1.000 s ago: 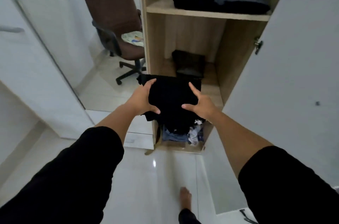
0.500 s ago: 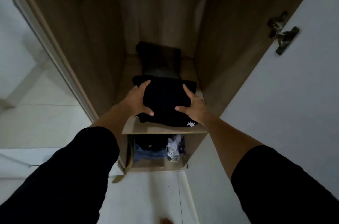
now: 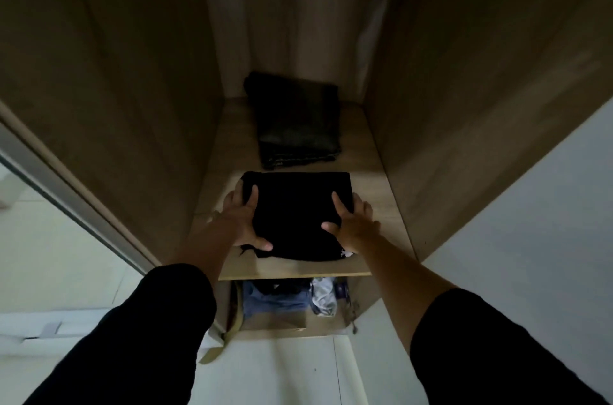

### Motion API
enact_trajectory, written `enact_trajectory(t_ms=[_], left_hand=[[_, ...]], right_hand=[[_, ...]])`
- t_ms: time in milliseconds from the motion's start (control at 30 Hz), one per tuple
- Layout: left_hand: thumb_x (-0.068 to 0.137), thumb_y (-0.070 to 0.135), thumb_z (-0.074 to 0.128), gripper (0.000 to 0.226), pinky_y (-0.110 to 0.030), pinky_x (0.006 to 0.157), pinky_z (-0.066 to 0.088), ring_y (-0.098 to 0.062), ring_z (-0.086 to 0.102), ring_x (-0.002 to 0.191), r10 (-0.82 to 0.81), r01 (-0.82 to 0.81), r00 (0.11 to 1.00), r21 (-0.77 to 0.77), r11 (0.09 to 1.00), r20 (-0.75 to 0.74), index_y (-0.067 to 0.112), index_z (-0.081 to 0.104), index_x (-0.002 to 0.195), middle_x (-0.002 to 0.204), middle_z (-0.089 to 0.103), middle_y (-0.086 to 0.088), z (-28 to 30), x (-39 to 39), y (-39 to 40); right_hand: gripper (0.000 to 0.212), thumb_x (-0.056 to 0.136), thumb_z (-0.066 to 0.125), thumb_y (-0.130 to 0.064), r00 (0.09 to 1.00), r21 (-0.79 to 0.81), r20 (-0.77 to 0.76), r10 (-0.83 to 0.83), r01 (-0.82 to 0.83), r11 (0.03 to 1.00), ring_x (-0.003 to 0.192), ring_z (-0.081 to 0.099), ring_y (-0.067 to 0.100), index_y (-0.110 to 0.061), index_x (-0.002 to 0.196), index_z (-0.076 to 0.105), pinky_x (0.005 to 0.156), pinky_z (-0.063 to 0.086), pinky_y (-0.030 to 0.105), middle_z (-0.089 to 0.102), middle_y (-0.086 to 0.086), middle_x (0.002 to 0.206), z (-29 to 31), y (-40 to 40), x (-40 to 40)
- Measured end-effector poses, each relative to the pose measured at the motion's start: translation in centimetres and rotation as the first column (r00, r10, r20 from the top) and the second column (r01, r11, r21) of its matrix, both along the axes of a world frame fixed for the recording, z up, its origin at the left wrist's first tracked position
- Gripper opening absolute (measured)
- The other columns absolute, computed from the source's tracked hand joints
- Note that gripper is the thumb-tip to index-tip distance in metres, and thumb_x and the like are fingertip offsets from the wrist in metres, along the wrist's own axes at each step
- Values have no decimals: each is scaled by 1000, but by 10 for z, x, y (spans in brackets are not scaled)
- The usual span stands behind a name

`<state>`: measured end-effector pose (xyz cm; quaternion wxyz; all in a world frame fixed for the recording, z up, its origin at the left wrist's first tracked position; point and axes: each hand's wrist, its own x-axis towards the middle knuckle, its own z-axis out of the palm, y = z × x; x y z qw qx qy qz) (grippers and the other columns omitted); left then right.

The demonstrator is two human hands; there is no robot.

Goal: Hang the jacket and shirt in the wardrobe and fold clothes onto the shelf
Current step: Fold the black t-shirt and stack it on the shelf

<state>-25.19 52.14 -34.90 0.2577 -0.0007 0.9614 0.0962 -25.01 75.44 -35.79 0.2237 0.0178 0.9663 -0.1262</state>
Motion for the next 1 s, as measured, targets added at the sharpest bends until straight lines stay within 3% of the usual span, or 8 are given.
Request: enact_trajectory(t_ms=[167, 267, 333, 433, 567, 700, 867, 1000], left_hand=[[70, 52, 75, 126, -51, 117, 14, -30, -19, 144, 82, -80, 995, 30, 996, -59, 19, -17, 149, 154, -30, -9, 0, 5, 4], [76, 52, 69, 115, -50, 116, 16, -27, -8, 146, 186, -144, 966, 228, 963, -178, 25, -14, 149, 157, -21, -4, 4, 31, 2], [82, 50, 63, 104, -46, 116, 19, -24, 1, 147, 283, -183, 932, 379, 907, -227, 25, -12, 150, 159, -11, -3, 18, 50, 3], [87, 42, 61, 98, -34, 115, 19, -20, 11, 146, 379, -183, 880, 530, 828, -288, 23, -12, 150, 160, 2, -3, 54, 84, 9], [98, 22, 47, 72, 7, 90, 24, -2, 19, 134, 383, -123, 859, 589, 799, -340, 13, -1, 150, 153, 16, 3, 110, 144, 14], [89, 30, 62, 98, -20, 110, 17, -15, 13, 145, 381, -121, 871, 618, 777, -310, 22, -15, 149, 160, 4, -2, 168, 209, -7], [86, 29, 66, 103, -35, 115, 25, -19, 15, 146, 351, -67, 805, 514, 855, -478, 26, -17, 148, 160, -2, 1, 238, 299, -41], [86, 22, 66, 105, -36, 108, 33, -21, 27, 142, 444, -188, 695, 453, 871, -565, 31, -18, 148, 160, -2, 5, 282, 371, -88]], right_hand=[[69, 97, 38, -49, 999, 23, -17, -42, 42, 999, 146, -13, 32, -42, 148, -7, 115, 11, 56, -17, 1, 159, 11, -10, -3], [65, 97, 32, -54, 981, -29, -187, -58, 54, 998, 147, -8, 29, -38, 150, -2, 115, 13, 51, -10, 2, 160, 25, -15, 14], [66, 96, 33, -54, 955, -173, -277, -107, 60, 983, 147, 1, 26, -33, 151, 4, 116, 16, 45, 0, 2, 161, 40, -22, 31], [68, 95, 40, -53, 943, -393, -288, -170, 46, 919, 147, 9, 23, -31, 151, 9, 118, 17, 40, 11, 3, 160, 68, -39, 65], [69, 93, 36, -58, 957, -383, -275, -91, -23, 923, 147, 11, 19, -34, 151, 7, 118, 18, 41, 13, 0, 160, 112, -53, 120], [66, 96, 34, -55, 940, -416, -335, -65, -85, 905, 147, 12, 19, -33, 151, 7, 118, 18, 42, 14, 0, 160, 171, -69, 177], [64, 97, 37, -50, 907, -491, -419, -41, -189, 851, 145, 17, 20, -32, 151, 8, 116, 21, 38, 18, 0, 159, 234, -93, 248], [67, 95, 42, -51, 908, -521, -418, 21, -259, 813, 144, 22, 23, -35, 151, 10, 115, 25, 43, 20, 2, 158, 274, -129, 298]])
